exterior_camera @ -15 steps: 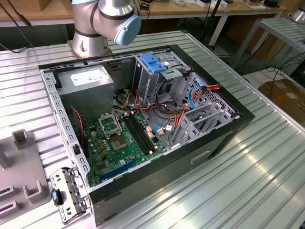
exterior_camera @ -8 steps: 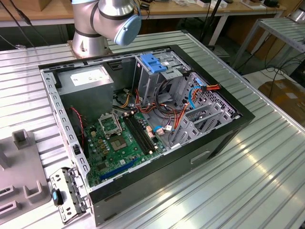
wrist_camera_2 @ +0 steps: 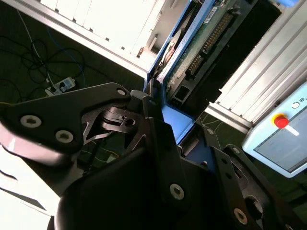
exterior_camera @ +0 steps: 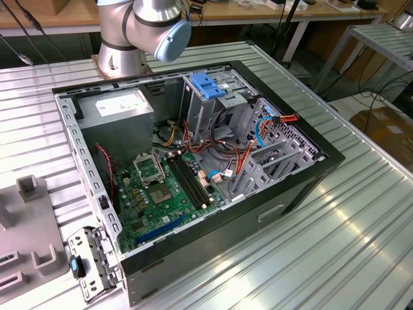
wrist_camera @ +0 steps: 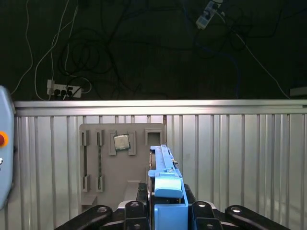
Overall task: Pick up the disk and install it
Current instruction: 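Pick up the disk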
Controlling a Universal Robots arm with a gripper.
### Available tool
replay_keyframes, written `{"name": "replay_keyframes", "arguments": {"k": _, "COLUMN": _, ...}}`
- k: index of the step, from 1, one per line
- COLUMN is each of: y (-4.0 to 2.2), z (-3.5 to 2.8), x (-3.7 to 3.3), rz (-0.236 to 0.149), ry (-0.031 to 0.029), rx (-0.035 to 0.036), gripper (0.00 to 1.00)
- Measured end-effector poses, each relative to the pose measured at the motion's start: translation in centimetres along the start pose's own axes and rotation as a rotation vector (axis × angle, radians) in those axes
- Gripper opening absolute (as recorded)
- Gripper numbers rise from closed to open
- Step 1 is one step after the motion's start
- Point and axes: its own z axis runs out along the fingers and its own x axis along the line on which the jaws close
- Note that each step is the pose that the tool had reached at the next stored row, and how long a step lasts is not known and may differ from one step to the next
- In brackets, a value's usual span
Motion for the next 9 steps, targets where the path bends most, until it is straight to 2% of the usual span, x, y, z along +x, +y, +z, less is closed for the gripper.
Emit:
{"name": "replay_keyframes", "arguments": {"k": 6, "y": -0.02, "z": -0.01, "x": 0.00, "rz": 0.000, "ry": 0.0000, "rx": 0.0002, "gripper": 0.37}}
{"name": "replay_keyframes", "arguments": {"k": 9, "y": -0.32, "z": -0.02, "x": 0.00, "rz": 0.000, "ry": 0.0001, "rx": 0.0000, "gripper": 0.37}}
